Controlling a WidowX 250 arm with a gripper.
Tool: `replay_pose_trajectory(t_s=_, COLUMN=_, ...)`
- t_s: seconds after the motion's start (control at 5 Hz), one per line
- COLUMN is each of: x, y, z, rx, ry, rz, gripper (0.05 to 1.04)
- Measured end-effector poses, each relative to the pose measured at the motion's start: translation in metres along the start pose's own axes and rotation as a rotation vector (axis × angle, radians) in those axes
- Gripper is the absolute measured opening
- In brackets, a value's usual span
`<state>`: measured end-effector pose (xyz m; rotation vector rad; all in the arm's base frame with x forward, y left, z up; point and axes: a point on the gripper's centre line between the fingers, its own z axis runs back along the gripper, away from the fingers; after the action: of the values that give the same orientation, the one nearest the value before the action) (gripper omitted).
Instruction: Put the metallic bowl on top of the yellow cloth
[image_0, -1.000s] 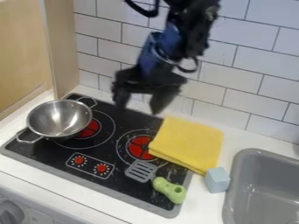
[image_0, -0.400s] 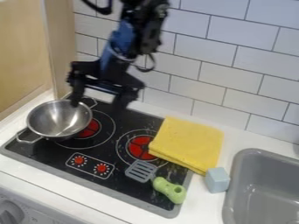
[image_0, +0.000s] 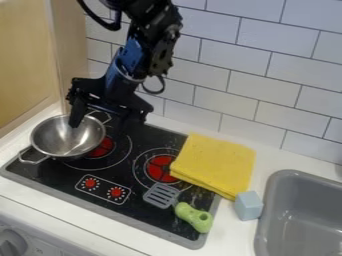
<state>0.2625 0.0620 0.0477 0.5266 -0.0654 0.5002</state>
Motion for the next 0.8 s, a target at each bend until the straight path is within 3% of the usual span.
replay_pose_trajectory(t_s=0.2, x=0.000, y=-0.004, z=-0.013, rx=-0.004, ry=0.017, rz=-0.003, gripper=1.001)
replay_pose_trajectory(t_s=0.4, x=-0.002, y=-0.009, z=-0.026, rx=0.024, ry=0.029, rz=-0.003, gripper=1.001)
replay_pose_trajectory(t_s=0.8, x=0.004, y=-0.016, z=-0.033, rx=0.009, ry=-0.004, rz=0.005, gripper=0.942)
